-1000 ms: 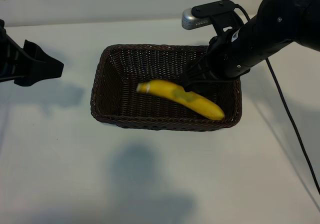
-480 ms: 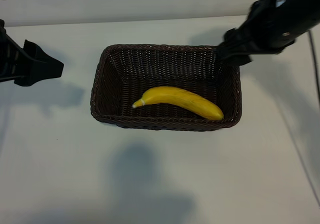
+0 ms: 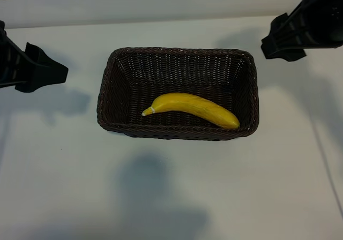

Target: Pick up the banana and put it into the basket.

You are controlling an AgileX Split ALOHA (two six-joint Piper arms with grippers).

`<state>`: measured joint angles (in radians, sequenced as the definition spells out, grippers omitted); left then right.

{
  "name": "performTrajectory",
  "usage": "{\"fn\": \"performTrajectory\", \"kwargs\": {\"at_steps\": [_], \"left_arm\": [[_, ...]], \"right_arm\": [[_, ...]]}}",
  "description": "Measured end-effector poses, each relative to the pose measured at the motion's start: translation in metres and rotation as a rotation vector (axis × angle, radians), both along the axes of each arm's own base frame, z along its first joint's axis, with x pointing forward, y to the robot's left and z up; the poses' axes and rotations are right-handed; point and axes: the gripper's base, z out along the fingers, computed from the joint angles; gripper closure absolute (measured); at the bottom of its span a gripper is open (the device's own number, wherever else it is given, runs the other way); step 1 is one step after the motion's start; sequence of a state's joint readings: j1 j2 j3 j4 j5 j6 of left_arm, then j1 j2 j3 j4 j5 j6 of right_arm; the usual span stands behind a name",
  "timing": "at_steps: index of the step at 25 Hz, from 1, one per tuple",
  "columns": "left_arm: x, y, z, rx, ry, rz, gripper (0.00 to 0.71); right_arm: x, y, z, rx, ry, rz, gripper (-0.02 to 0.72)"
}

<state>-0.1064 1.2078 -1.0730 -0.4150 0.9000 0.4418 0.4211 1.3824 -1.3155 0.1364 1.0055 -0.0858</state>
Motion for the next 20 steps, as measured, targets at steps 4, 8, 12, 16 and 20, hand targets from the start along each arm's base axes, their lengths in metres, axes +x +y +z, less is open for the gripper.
{"fn": "performTrajectory", "kwargs": {"at_steps": [4, 8, 12, 16, 20], "left_arm": [[0.0000, 0.0000, 0.0000, 0.000, 0.000, 0.000, 0.100], [0.0000, 0.0000, 0.0000, 0.002, -0.002, -0.003, 0.100], [0.0000, 0.0000, 0.0000, 0.004, -0.002, -0.005, 0.100], [0.0000, 0.0000, 0.0000, 0.004, -0.003, -0.005, 0.100], [0.0004, 0.0001, 0.0002, 0.004, -0.008, -0.004, 0.100]], "right_arm": [[-0.0046, -0.0016, 0.0031, 0.001, 0.005, 0.004, 0.091], [-0.0050, -0.0007, 0.0032, 0.009, 0.009, 0.010, 0.097], [-0.0060, -0.0009, 0.0030, 0.002, 0.018, 0.019, 0.098], [-0.0065, -0.0011, 0.0028, -0.002, 0.022, 0.023, 0.098], [-0.0066, -0.0011, 0.0027, -0.004, 0.022, 0.026, 0.098]]}}
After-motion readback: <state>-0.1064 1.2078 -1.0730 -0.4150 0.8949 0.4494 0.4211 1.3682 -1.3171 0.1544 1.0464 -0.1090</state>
